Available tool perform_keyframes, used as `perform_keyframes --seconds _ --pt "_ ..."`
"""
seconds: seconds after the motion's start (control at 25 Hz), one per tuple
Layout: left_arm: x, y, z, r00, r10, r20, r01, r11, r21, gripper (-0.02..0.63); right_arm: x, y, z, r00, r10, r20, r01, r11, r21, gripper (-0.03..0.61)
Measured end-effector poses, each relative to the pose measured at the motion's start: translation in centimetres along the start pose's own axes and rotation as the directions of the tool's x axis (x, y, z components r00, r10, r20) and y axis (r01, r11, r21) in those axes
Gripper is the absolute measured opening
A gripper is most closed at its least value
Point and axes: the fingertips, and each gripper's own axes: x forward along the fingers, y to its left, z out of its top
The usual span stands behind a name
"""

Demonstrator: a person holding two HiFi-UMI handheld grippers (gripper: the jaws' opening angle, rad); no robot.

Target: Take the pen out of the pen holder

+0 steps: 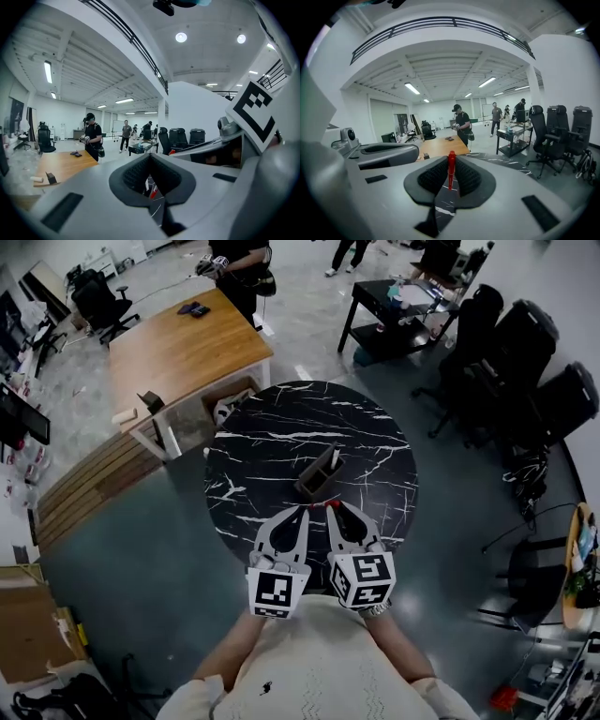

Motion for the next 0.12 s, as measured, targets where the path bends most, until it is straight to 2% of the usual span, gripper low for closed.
perform_keyframes --seconds 0.12 --pt "-0.26 0.53 -0.29 1.000 -0.001 -0.002 0.001 1.000 -0.007 0.010 0.28 0.26 -0.07 1.000 -0.004 0.000 0.004 1.000 0.011 0.061"
